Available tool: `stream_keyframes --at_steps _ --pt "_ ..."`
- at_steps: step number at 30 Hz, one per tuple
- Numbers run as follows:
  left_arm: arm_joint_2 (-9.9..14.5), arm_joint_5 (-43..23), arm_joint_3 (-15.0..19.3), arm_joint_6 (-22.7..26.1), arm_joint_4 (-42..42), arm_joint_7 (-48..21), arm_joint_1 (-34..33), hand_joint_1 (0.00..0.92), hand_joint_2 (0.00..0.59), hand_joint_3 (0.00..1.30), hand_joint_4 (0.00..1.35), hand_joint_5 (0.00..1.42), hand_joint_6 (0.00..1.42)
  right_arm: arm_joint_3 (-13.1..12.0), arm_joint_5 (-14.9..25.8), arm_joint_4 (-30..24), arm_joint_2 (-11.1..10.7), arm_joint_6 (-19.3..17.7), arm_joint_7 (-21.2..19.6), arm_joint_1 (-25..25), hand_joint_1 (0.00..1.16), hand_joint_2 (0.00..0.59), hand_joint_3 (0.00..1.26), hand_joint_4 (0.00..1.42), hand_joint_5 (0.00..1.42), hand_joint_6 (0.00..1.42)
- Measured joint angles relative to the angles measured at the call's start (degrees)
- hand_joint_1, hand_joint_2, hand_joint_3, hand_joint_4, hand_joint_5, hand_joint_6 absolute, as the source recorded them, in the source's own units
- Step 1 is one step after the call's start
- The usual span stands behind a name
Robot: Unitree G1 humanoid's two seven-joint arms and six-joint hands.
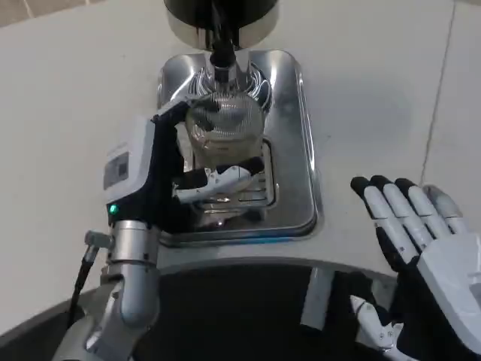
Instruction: Grasp the cup under the faucet to collect the drink, then remove the cup.
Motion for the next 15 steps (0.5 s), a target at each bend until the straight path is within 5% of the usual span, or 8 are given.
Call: stream_keyframes --at_steps 2,5,10,15 --pt "-0.35 -0.01 -0.58 0.14 1.64 1.13 -1.14 0.678 0.055 0.96 0.96 1.14 1.32 -0.11 0.0 -0.29 0.01 0.16 0.15 0.19 0.35 0.586 0.0 0.0 0.0 0.0" --pt "-0.45 -0.04 -0.86 0.15 2.52 2.1 -1.49 0.481 0.062 0.5 0.57 0.82 1.1 -0.08 0.0 -0.34 0.08 0.34 0.55 0.31 0.35 0.586 0.0 0.0 0.0 0.0" --pt "0.29 -1.27 -1.13 0.05 2.79 2.18 -1.17 0.274 0.05 0.29 0.24 0.62 0.85 0.53 0.05 -0.18 0.13 0.33 1.16 -0.47 0.36 0.586 0.0 0.0 0.0 0.0" --pt "2.5 -2.25 -1.16 -1.29 0.63 1.17 0.23 0.157 0.03 0.22 0.17 0.57 0.77 0.72 0.68 0.55 -0.08 0.25 1.16 -1.35 0.36 0.586 0.0 0.0 0.0 0.0"
